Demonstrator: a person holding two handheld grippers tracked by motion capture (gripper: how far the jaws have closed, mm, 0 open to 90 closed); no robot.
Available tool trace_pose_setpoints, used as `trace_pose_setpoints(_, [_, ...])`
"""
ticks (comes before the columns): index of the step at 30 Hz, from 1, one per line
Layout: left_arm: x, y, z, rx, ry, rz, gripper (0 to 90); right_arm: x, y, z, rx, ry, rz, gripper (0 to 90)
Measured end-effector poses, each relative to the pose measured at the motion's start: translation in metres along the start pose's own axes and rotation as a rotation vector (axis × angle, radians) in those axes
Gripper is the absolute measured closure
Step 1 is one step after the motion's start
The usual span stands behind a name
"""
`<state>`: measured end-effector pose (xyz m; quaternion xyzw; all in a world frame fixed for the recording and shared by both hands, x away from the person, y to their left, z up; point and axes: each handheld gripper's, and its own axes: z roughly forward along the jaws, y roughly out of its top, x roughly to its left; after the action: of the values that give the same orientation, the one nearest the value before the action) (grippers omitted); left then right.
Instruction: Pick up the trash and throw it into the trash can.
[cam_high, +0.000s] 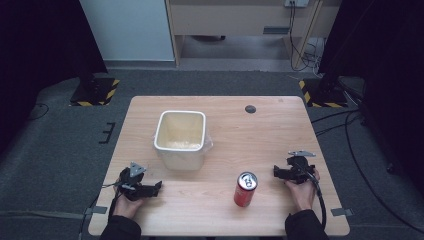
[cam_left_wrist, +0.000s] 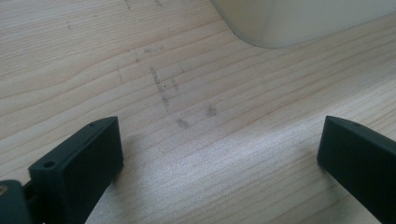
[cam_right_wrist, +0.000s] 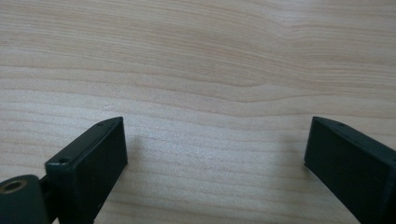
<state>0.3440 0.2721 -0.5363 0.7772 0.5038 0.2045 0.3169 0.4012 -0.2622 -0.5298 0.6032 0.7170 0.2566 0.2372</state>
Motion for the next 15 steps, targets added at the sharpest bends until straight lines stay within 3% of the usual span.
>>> trace_pose_setpoints(3, [0.000,0.000,0.000,0.000,0.000,0.000,0.0,0.000,0.001,-0.005,-0.019,0.008,-0.005,8.1])
trace_pose_setpoints(4, [0.000,0.000,0.000,0.000,0.000,0.000,0.0,0.000,0.003,-0.012,-0.061,0.063,0.010,9.8])
trace_pose_setpoints(7, [0.000,0.000,0.000,0.000,0.000,0.000,0.0,0.001,0.005,-0.021,-0.119,0.105,0.024,11.0])
trace_pose_setpoints(9, [0.000,0.000,0.000,0.000,0.000,-0.001,0.0,0.000,0.008,-0.036,-0.210,0.163,0.047,11.2])
trace_pose_setpoints(11, [0.000,0.000,0.000,0.000,0.000,-0.001,0.0,-0.001,0.009,-0.040,-0.222,0.170,0.043,9.9])
trace_pose_setpoints(12, [0.000,0.000,0.000,0.000,0.000,0.000,0.0,-0.002,0.013,-0.052,-0.263,0.187,0.036,9.2])
trace_pose_setpoints(15, [0.000,0.000,0.000,0.000,0.000,0.000,0.0,-0.004,0.014,-0.065,-0.333,0.213,0.029,9.2])
